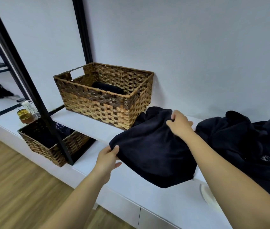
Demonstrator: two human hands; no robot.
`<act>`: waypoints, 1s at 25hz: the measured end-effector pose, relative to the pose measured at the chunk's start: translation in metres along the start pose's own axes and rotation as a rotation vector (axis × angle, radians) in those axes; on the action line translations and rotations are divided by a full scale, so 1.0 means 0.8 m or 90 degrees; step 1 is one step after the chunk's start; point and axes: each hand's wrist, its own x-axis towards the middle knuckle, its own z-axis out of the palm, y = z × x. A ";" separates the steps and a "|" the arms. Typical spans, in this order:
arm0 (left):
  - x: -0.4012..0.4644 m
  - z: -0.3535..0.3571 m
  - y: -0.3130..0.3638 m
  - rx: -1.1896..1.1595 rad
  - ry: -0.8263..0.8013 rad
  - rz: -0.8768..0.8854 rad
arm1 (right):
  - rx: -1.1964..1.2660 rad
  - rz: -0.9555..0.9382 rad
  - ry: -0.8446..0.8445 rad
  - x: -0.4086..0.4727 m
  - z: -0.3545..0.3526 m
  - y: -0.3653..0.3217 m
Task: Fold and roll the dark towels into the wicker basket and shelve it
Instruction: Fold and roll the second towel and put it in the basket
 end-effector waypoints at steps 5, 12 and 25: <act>0.015 -0.043 0.037 -0.055 0.045 0.052 | 0.374 0.167 0.009 0.004 -0.028 -0.028; 0.012 -0.110 0.014 0.016 -0.083 -0.047 | 0.277 0.169 -0.075 -0.036 0.012 -0.029; -0.007 -0.242 -0.030 0.184 -0.130 -0.207 | 0.247 0.092 -0.244 -0.161 0.144 -0.122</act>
